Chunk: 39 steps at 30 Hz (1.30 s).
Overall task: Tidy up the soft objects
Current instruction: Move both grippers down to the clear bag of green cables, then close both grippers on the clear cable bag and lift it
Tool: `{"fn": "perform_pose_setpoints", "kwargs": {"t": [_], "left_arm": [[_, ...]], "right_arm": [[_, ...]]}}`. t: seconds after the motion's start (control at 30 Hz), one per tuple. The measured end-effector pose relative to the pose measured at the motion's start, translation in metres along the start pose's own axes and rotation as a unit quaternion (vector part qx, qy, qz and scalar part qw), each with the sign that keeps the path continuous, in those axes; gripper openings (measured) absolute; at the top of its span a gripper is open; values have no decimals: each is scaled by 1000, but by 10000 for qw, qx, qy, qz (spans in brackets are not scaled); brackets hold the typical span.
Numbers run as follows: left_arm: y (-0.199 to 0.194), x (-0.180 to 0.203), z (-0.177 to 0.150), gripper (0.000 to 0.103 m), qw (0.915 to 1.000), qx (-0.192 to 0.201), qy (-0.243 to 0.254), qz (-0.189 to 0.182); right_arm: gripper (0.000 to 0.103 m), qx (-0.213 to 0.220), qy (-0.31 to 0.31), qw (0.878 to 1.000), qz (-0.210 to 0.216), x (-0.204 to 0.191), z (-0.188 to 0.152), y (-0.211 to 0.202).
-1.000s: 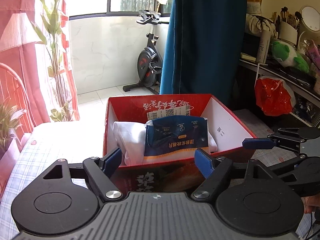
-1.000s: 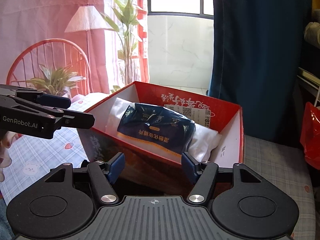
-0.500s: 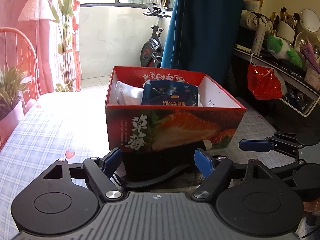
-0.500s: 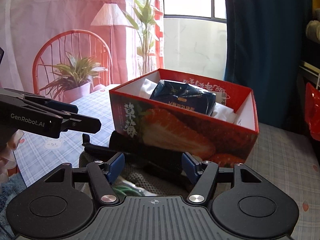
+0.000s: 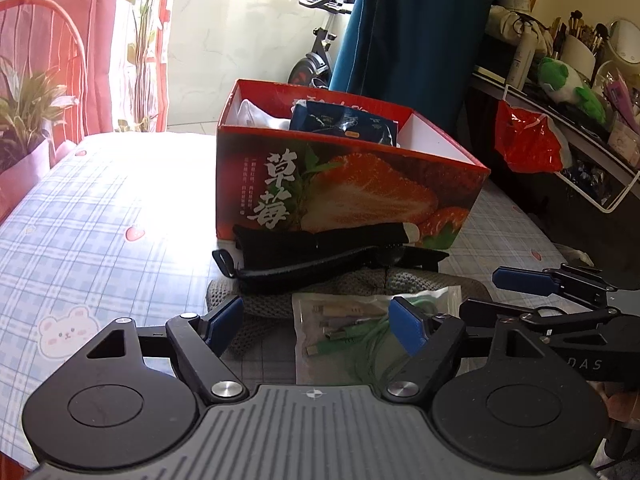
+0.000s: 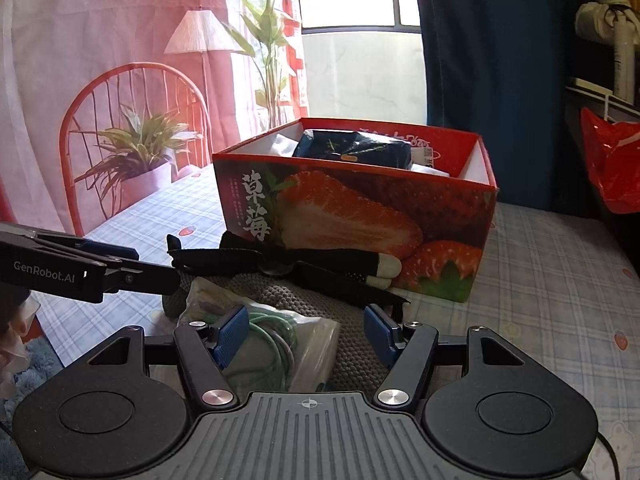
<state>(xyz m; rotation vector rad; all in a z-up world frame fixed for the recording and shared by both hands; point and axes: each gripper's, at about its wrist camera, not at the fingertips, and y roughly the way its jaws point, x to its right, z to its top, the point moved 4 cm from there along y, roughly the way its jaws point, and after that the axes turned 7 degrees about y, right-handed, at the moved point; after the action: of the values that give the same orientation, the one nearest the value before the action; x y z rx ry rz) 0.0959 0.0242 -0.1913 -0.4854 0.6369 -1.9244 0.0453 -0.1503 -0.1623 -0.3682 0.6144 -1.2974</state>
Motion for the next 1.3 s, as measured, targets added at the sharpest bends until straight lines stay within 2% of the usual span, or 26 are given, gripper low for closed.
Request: {"fn": "perform_pose_setpoints", "kwargs": {"t": [0.23,0.67,0.77,0.83,1.07,1.3], "left_arm": [[7,-3,-11,81,9996,-150,-196,-103],[33,-4,-31,76,9968,-594,-378,-386],[39,-5,-36,75,9956,-692,-429,-457],[43,-7,-38,75,9948,-743,-474,-511],[55,-1,-40,75,9934,-730,-434,-771],[53,10,-40,52,9931,-598,-237,-981]], "right_arm": [[60,-125,309,9994,-8,12,-13,4],[59,-616,267,9975,212,3,-30,22],[55,-721,347,9965,251,4,-33,25],[50,-810,408,9955,280,5,-35,28],[47,-916,528,9937,375,4,-41,38],[39,-876,433,9946,349,1,-40,36]]}}
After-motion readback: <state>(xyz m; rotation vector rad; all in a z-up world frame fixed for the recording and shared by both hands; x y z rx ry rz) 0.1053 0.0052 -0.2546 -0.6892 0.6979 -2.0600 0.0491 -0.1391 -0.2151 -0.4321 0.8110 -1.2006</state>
